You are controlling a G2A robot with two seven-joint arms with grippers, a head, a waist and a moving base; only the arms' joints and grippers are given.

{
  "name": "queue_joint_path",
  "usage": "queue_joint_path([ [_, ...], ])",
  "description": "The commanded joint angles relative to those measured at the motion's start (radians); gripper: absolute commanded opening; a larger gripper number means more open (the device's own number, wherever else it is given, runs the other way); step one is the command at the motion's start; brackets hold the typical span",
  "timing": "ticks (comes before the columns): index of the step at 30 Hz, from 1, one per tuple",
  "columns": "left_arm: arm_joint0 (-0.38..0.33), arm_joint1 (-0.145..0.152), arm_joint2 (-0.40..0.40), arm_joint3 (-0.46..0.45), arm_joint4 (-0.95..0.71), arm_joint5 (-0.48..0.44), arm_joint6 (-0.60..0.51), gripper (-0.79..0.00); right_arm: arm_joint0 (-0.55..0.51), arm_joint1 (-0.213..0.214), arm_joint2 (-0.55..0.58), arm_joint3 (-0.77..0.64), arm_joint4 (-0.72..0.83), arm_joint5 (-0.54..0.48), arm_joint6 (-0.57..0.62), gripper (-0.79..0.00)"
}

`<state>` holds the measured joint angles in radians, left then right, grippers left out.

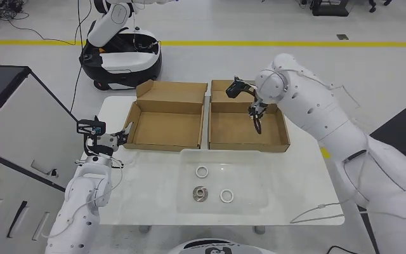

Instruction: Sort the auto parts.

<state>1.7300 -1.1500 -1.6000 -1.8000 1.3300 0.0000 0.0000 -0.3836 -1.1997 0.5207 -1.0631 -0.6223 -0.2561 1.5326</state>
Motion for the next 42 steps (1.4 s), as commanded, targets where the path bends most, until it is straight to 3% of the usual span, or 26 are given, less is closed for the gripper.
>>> queue_joint_path([
  [1,0.000,0.000,0.000,0.000,0.000,0.000,0.000,0.000,0.002,-0.012,-0.014,0.027,0.006,0.006,-0.007,-0.785],
  [23,0.000,0.000,0.000,0.000,0.000,0.000,0.000,0.000,0.021,-0.161,-0.159,0.240,-0.019,0.001,-0.073,-0.785],
  [42,0.000,0.000,0.000,0.000,0.000,0.000,0.000,0.000,-0.002,-0.215,-0.166,0.425,-0.065,0.019,-0.203,-0.785],
])
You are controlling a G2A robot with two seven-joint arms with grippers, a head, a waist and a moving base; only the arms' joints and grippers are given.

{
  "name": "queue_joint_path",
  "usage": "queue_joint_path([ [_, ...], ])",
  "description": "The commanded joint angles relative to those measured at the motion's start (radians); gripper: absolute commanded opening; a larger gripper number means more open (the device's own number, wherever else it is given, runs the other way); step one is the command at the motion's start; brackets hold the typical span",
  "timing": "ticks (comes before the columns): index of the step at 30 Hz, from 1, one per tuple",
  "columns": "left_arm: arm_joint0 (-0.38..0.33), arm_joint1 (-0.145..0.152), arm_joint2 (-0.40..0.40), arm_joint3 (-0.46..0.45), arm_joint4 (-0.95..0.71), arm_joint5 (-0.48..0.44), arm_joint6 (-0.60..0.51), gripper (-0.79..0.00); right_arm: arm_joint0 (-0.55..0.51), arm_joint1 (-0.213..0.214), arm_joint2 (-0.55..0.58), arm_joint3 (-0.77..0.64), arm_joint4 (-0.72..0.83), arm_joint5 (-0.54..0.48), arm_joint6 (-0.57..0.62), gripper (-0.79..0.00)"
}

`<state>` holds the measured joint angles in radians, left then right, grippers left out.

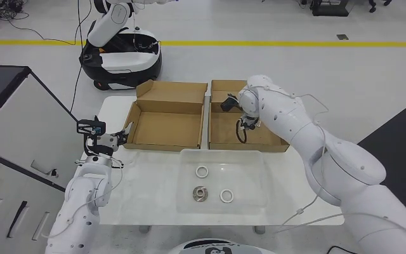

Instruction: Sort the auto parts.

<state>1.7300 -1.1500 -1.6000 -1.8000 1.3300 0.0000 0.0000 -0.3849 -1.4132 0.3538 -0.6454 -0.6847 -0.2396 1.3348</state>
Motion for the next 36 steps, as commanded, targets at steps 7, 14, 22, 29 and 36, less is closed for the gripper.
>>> queue_joint_path([
  [7,0.000,0.000,0.000,0.000,0.000,0.000,0.000,0.000,-0.006,-0.016,0.005,0.052,-0.019,0.017,-0.037,-0.785],
  [14,0.000,0.000,0.000,0.000,0.000,0.000,0.000,0.000,-0.013,-0.028,0.029,0.097,-0.016,0.066,-0.132,-0.785],
  [22,0.000,0.000,0.000,0.000,0.000,0.000,0.000,0.000,-0.013,-0.042,0.037,0.115,-0.025,0.059,-0.125,-0.785],
  [29,0.000,0.000,0.000,0.000,0.000,0.000,0.000,0.000,-0.021,-0.052,0.044,0.129,-0.030,0.061,-0.111,-0.785],
  [36,0.000,0.000,0.000,0.000,0.000,0.000,0.000,0.000,-0.034,-0.057,0.052,0.146,-0.039,0.062,-0.118,-0.785],
])
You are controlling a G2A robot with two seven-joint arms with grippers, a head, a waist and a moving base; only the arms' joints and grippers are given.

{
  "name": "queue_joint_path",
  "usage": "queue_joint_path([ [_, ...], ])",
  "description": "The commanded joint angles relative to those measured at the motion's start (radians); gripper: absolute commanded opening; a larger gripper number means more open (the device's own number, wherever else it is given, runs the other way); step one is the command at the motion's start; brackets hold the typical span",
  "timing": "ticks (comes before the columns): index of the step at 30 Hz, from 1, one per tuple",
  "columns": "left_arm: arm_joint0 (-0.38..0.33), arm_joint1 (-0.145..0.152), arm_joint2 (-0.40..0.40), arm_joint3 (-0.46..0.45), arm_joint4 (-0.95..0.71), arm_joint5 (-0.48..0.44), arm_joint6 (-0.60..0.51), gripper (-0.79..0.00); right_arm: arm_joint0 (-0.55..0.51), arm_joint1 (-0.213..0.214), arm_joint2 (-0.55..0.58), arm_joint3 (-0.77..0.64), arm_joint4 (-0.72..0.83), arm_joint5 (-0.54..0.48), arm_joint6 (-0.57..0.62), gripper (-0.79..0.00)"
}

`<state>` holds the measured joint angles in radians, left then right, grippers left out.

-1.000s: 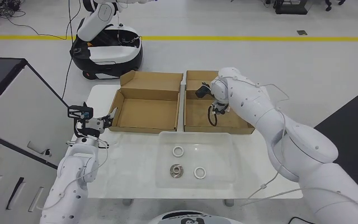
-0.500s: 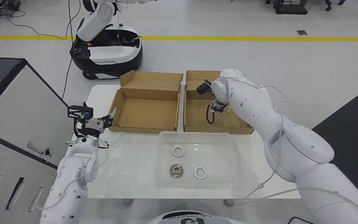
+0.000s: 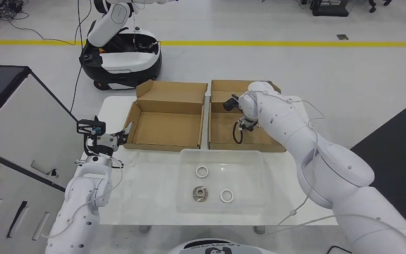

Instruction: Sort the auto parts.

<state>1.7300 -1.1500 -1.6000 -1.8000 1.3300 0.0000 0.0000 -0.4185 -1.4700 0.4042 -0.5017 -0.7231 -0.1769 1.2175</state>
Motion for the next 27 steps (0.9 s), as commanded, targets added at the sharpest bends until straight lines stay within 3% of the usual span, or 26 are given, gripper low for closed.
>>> queue_joint_path([
  [1,0.000,0.000,0.000,0.000,0.000,0.000,0.000,0.000,-0.001,-0.001,0.003,0.004,-0.003,-0.002,-0.001,-0.785],
  [2,0.000,0.000,0.000,0.000,0.000,0.000,0.000,0.000,-0.002,-0.002,0.004,0.006,-0.004,-0.001,-0.001,-0.785],
  [5,0.000,0.000,0.000,0.000,0.000,0.000,0.000,0.000,-0.004,-0.004,0.007,0.010,-0.011,0.002,-0.005,-0.332],
  [6,0.000,0.000,0.000,0.000,0.000,0.000,0.000,0.000,-0.004,-0.004,0.009,0.010,-0.014,0.004,-0.009,-0.040],
  [7,0.000,0.000,0.000,0.000,0.000,0.000,0.000,0.000,-0.004,-0.004,0.009,0.010,-0.021,0.006,-0.014,0.000],
  [19,0.000,0.000,0.000,0.000,0.000,0.000,0.000,0.000,0.016,0.004,0.053,-0.060,-0.037,0.020,-0.079,0.000],
  [27,0.000,0.000,0.000,0.000,0.000,0.000,0.000,0.000,-0.030,0.066,0.137,-0.165,-0.055,0.044,-0.185,0.000],
])
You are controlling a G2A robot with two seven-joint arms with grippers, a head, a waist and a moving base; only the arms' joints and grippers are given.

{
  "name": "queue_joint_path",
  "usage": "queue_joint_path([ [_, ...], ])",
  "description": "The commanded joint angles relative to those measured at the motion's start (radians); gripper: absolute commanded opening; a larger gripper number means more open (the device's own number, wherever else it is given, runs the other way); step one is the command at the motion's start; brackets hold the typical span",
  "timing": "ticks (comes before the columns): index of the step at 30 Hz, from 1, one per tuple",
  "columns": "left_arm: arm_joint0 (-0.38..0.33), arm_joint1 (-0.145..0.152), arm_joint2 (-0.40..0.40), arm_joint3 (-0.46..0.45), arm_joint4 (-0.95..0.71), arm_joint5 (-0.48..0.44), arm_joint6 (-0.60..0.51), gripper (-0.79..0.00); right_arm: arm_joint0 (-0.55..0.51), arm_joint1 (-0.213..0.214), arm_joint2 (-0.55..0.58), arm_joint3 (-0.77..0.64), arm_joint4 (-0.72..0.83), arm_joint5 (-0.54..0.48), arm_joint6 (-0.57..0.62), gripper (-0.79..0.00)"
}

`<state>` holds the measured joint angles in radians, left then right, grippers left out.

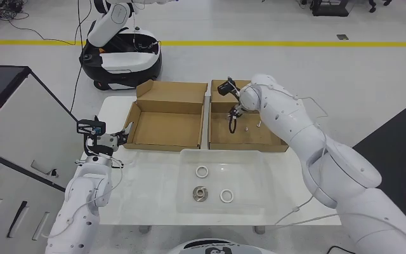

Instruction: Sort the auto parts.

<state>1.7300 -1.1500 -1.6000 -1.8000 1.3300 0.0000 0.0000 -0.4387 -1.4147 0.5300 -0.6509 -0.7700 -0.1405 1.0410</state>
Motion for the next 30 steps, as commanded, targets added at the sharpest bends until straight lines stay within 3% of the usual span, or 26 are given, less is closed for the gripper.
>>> queue_joint_path([
  [1,0.000,0.000,0.000,0.000,0.000,0.000,0.000,0.000,-0.020,0.021,0.024,-0.035,-0.016,0.013,-0.018,0.000],
  [8,0.000,0.000,0.000,0.000,0.000,0.000,0.000,0.000,-0.132,0.117,0.162,-0.267,-0.057,0.036,-0.070,0.000],
  [16,0.000,0.000,0.000,0.000,0.000,0.000,0.000,0.000,-0.336,0.224,0.376,-0.672,-0.125,0.072,-0.002,0.000],
  [24,0.000,0.000,0.000,0.000,0.000,0.000,0.000,0.000,-0.500,0.276,0.550,-0.945,-0.076,0.008,0.024,0.000],
  [30,0.000,0.000,0.000,0.000,0.000,0.000,0.000,0.000,-0.595,0.297,0.679,-1.061,0.109,-0.026,0.047,0.000],
])
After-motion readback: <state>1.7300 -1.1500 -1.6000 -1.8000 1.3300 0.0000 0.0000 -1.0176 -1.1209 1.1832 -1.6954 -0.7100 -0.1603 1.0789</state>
